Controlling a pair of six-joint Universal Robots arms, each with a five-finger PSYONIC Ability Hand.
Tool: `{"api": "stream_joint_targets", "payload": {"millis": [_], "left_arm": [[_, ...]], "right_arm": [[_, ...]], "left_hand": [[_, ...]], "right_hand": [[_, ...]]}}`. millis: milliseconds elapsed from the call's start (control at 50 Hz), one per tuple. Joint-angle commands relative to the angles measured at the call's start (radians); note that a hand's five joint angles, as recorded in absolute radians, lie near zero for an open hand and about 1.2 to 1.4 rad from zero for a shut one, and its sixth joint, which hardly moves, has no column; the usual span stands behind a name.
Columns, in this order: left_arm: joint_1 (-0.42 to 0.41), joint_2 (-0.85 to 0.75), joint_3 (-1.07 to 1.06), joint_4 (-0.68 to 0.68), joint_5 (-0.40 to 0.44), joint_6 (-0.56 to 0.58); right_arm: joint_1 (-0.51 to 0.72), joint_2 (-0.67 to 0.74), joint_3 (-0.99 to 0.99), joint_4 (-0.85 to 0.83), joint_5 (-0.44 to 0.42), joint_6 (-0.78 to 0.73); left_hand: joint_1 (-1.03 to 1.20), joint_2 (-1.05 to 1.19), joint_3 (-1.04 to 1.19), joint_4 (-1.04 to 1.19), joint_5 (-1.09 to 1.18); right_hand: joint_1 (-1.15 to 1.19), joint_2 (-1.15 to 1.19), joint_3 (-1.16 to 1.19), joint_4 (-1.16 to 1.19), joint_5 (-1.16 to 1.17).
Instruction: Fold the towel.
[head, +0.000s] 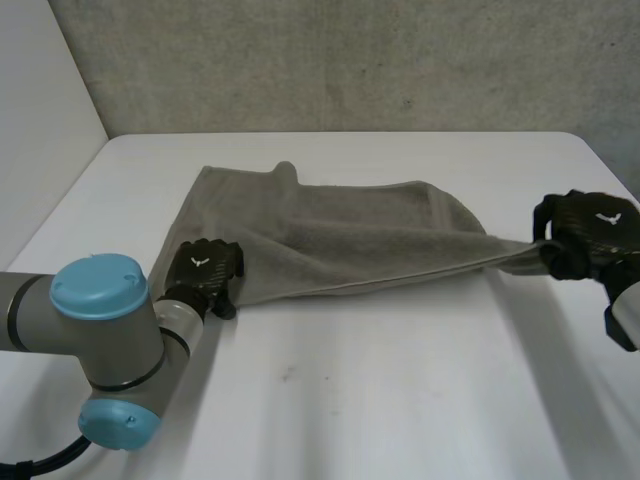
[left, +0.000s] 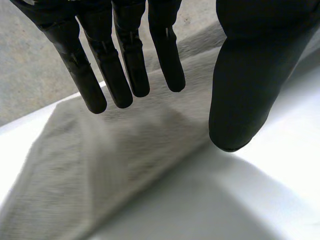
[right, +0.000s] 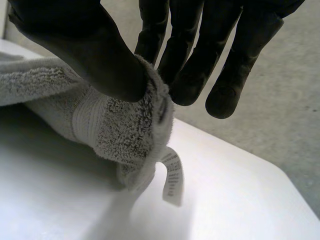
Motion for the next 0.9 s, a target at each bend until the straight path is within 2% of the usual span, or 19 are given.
{"api": "stream_joint_targets", "payload": {"millis": [20,100,120,160,220,260,320,560,740,900], "left_arm": [[0.083,0.045,-0.018,-0.022,0.004,0.045],[0.172,0.077,-0.049,-0.076,0.016,0.048],[0.172,0.077,-0.049,-0.076,0.016,0.048],[0.204,0.083,-0.047,-0.1,0.053,0.047],[0.211,0.083,-0.044,-0.11,0.08,0.047],[0.212,0.077,-0.038,-0.133,0.14,0.047],[0.212,0.072,-0.037,-0.159,0.177,0.048],[0.212,0.065,-0.015,-0.188,0.186,0.048],[0.212,0.06,0.003,-0.268,0.186,0.048],[0.212,0.059,0.005,-0.268,0.185,0.05]], "right_arm": [[-0.058,-0.015,-0.024,0.004,-0.028,0.021],[-0.074,-0.007,-0.045,0.012,-0.038,0.009],[-0.081,0.004,-0.061,0.018,-0.038,0.005],[-0.089,0.019,-0.073,0.027,-0.039,-0.002],[-0.106,0.06,-0.09,0.039,-0.041,-0.02],[-0.113,0.074,-0.093,0.047,-0.041,-0.032],[-0.116,0.09,-0.095,0.055,-0.041,-0.061],[-0.107,0.101,-0.081,0.055,-0.042,-0.091],[-0.107,0.127,-0.084,0.055,-0.042,-0.104],[-0.107,0.134,-0.081,0.055,-0.041,-0.12]], "left_hand": [[0.099,0.104,0.103,0.105,0.105],[0.096,0.101,0.1,0.102,0.102],[0.096,0.101,0.1,0.102,0.102],[0.093,0.098,0.097,0.099,0.099],[0.093,0.098,0.097,0.099,0.099],[0.093,0.098,0.097,0.099,0.099],[0.081,0.086,0.086,0.087,0.087],[0.061,0.066,0.065,0.066,0.067],[0.058,0.063,0.062,0.064,0.064],[-0.001,0.004,0.003,0.005,0.005]], "right_hand": [[0.065,0.064,0.057,0.056,0.058],[0.065,0.064,0.057,0.056,0.058],[0.065,0.064,0.057,0.056,0.058],[0.065,0.064,0.057,0.056,0.058],[0.065,0.064,0.057,0.056,0.058],[0.065,0.064,0.057,0.056,0.058],[0.065,0.064,0.057,0.056,0.058],[0.065,0.064,0.057,0.056,0.058],[0.065,0.064,0.057,0.056,0.058],[0.065,0.064,0.057,0.056,0.058]]}}
